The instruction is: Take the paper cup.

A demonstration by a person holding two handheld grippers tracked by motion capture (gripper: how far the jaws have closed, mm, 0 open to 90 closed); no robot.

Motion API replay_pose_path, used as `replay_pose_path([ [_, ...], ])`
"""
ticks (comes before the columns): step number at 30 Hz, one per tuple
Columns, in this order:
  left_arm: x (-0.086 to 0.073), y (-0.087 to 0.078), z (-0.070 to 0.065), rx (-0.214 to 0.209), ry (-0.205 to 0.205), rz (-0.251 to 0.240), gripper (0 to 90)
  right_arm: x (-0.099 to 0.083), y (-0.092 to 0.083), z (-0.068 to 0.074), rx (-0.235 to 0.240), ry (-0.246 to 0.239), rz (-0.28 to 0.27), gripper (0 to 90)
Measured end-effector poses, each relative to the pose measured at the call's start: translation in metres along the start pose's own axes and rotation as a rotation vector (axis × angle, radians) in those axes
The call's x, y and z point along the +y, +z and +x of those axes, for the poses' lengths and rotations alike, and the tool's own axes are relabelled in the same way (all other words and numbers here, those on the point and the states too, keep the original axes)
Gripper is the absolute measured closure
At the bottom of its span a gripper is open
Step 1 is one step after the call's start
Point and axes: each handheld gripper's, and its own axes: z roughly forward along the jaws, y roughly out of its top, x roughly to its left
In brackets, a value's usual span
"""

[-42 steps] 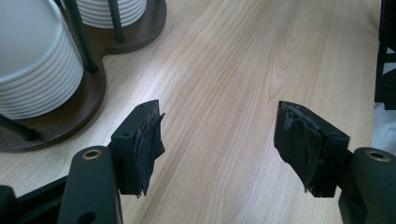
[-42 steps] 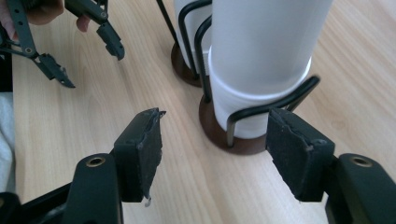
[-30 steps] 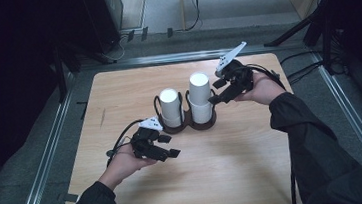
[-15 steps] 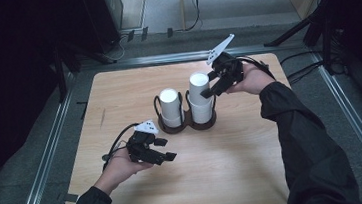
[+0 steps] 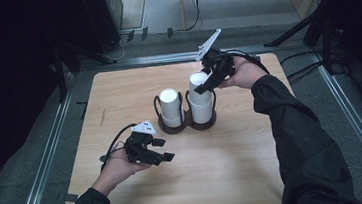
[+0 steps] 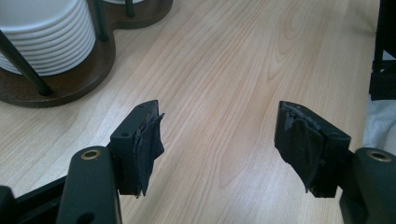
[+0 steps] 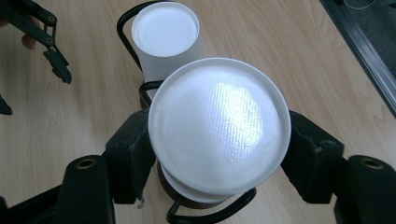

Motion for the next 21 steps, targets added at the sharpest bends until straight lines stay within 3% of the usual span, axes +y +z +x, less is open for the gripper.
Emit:
replay_pose_path([
  [10, 0.001, -0.001, 0.001, -0.005, 0.003, -0.009, 31.5, 0.009, -0.008, 0.001, -0.004, 0.039, 0.027, 32.5],
  [17, 0.003, 0.0, 0.002, -0.018, 0.008, -0.018, 31.1, 0.016, -0.027, 0.001, 0.008, 0.082, 0.0, 32.9],
  [21, 0.005, 0.0, 0.003, -0.02, 0.012, -0.017, 31.0, 0.022, -0.037, 0.003, -0.005, 0.08, 0.0, 32.9],
])
